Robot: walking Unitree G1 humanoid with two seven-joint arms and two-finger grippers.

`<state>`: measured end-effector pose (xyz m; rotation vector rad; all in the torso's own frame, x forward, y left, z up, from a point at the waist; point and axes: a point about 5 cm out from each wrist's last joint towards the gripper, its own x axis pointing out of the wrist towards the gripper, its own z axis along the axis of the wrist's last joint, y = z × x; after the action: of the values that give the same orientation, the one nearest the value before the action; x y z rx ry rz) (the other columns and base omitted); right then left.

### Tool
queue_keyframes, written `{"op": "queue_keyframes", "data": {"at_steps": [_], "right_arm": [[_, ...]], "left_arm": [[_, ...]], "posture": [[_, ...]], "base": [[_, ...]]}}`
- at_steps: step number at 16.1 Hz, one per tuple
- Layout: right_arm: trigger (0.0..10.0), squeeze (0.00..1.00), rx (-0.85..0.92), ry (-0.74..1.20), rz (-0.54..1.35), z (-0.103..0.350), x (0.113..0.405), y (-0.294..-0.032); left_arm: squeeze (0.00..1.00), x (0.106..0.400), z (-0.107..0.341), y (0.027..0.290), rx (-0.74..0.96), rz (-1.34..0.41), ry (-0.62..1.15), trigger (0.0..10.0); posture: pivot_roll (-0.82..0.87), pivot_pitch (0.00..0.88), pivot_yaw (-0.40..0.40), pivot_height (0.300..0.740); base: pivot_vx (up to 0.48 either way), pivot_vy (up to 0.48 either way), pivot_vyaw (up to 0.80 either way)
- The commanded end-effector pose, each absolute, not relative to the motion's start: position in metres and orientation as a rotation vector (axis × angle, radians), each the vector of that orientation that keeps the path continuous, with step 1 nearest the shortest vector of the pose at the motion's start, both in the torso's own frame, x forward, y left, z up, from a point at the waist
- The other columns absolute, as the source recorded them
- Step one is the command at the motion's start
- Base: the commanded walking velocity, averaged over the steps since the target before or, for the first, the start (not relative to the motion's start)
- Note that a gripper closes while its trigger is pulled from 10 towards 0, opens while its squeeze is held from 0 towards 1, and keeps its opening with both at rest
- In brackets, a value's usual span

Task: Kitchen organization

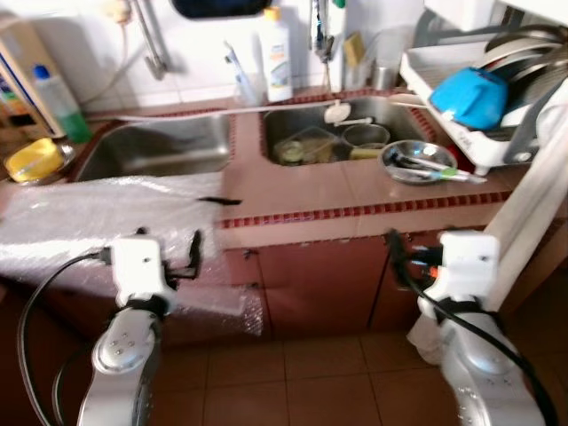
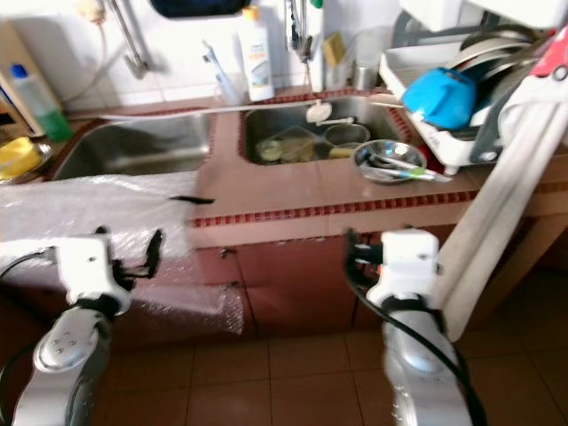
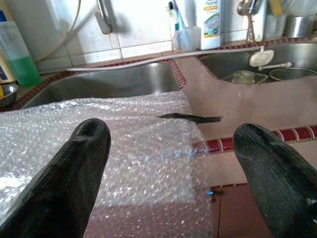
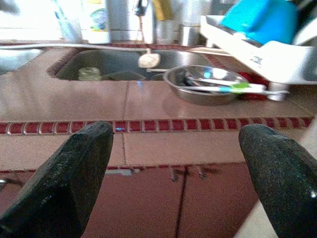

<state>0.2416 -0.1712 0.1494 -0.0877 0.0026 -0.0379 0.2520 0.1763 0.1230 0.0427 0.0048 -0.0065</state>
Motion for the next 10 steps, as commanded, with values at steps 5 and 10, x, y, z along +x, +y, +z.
{"op": "queue_keyframes", "data": {"at_steps": [5,10], "right_arm": [[10.0,0.00,-0.077,-0.020,-0.026,0.1535,0.2447,-0.1658],[10.0,0.00,-0.078,-0.028,-0.030,0.1541,0.2458,-0.1642]], "left_arm": [[0.00,0.2548,0.1243,0.1834,0.065,0.007,0.008,10.0],[0.00,0.2551,0.1237,0.1833,0.070,0.004,0.012,10.0]], "posture": [[0.01,0.016,0.075,0.740],[0.01,0.017,0.077,0.740]], "base": [[0.000,0.480,0.00],[0.000,0.480,0.00]]}}
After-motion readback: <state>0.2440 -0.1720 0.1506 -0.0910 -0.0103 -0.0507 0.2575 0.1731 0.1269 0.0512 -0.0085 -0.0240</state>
